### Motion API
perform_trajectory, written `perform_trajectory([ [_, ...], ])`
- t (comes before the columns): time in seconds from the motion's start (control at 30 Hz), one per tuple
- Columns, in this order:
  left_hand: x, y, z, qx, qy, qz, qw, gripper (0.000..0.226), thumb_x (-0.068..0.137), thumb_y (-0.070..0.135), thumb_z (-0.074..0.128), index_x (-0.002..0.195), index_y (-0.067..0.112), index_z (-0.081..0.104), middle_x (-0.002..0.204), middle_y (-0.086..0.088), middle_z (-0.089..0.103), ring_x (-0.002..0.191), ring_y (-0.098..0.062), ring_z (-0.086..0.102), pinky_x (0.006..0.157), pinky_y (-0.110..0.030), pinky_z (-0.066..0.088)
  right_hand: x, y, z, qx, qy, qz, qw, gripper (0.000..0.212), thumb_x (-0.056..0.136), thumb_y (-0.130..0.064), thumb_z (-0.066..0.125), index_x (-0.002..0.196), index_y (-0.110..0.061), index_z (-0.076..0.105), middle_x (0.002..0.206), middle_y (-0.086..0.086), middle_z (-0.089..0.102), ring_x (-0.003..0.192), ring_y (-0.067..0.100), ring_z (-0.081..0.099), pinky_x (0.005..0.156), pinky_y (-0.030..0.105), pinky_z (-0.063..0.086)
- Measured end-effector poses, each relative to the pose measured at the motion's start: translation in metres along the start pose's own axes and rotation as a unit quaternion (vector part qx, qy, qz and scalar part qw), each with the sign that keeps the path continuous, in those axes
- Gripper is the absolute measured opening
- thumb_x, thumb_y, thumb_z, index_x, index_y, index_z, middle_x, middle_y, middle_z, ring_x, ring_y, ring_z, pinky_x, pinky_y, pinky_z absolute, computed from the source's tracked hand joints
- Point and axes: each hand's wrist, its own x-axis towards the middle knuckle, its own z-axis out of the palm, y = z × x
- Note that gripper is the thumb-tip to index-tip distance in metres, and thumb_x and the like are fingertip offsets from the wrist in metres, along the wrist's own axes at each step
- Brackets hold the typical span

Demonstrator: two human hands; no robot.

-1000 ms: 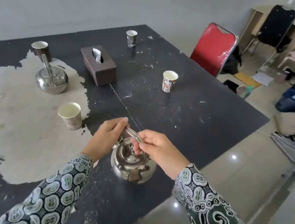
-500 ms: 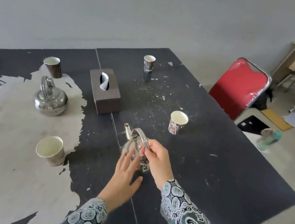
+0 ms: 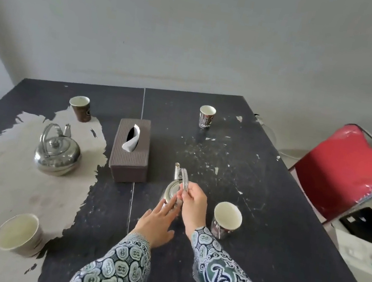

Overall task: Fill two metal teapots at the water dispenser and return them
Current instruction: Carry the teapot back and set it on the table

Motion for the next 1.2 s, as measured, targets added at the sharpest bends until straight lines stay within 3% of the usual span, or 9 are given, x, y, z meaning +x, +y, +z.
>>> perform_trajectory([
  [0.2, 0.065, -0.005, -0.023, 0.008, 0.002, -0.006, 1.000, 0.075, 0.090, 0.025, 0.043, 0.145, 0.028, -0.007, 0.154, 0.009, -0.016, 0.142, -0.020, 0.000, 0.114, -0.047, 0.013, 0.066, -0.003, 0.007, -0.002, 0.031, 0.010, 0.999, 0.020, 0.083, 0.007, 0.041, 0.080, 0.001, 0.060, 0.073, 0.009, 0.061, 0.070, 0.020, 0.057, 0.072, 0.028, 0.048],
  [0.37, 0.120, 0.006, -0.033, -0.033, 0.006, -0.013, 0.999, 0.075, 0.090, 0.019, 0.042, 0.144, 0.032, -0.008, 0.154, 0.009, -0.016, 0.142, -0.024, 0.001, 0.113, -0.048, 0.008, 0.122, -0.002, -0.005, -0.086, 0.045, 0.003, 0.995, 0.018, 0.082, 0.003, 0.044, 0.079, -0.004, 0.060, 0.075, 0.006, 0.061, 0.077, 0.029, 0.061, 0.079, 0.045, 0.051],
  [0.6, 0.170, 0.016, -0.039, -0.054, 0.020, -0.001, 0.998, 0.072, 0.091, 0.020, 0.042, 0.144, 0.038, -0.004, 0.153, 0.013, -0.014, 0.142, -0.023, 0.000, 0.111, -0.054, -0.006, 0.165, 0.000, -0.018, -0.106, 0.105, 0.001, 0.989, 0.019, 0.082, 0.004, 0.042, 0.082, -0.002, 0.060, 0.078, 0.007, 0.062, 0.081, 0.029, 0.059, 0.076, 0.035, 0.045],
  [0.83, 0.196, 0.023, -0.043, -0.041, 0.029, 0.012, 0.999, 0.072, 0.091, 0.020, 0.045, 0.145, 0.032, -0.003, 0.153, 0.013, -0.016, 0.142, -0.026, 0.001, 0.111, -0.054, -0.005, 0.188, 0.003, -0.020, -0.098, 0.149, 0.000, 0.984, 0.023, 0.083, 0.005, 0.038, 0.074, -0.008, 0.055, 0.073, 0.000, 0.058, 0.075, 0.024, 0.057, 0.074, 0.036, 0.046],
  [1.0, 0.201, 0.029, -0.045, -0.032, 0.029, 0.010, 0.999, 0.070, 0.092, 0.023, 0.045, 0.146, 0.029, 0.001, 0.154, 0.011, -0.016, 0.142, -0.027, 0.002, 0.111, -0.054, -0.004, 0.192, 0.005, -0.019, -0.104, 0.171, -0.002, 0.980, 0.023, 0.083, 0.005, 0.035, 0.083, -0.003, 0.058, 0.088, 0.010, 0.065, 0.080, 0.027, 0.058, 0.072, 0.035, 0.045],
  [1.2, 0.202, 0.024, -0.051, 0.005, 0.021, 0.021, 1.000, 0.067, 0.093, 0.025, 0.043, 0.145, 0.031, 0.002, 0.154, 0.010, -0.014, 0.142, -0.025, 0.006, 0.110, -0.057, -0.005, 0.187, -0.002, -0.024, -0.075, 0.157, 0.042, 0.984, 0.024, 0.090, 0.002, 0.035, 0.095, -0.002, 0.059, 0.088, 0.009, 0.058, 0.069, 0.014, 0.048, 0.056, 0.010, 0.036],
])
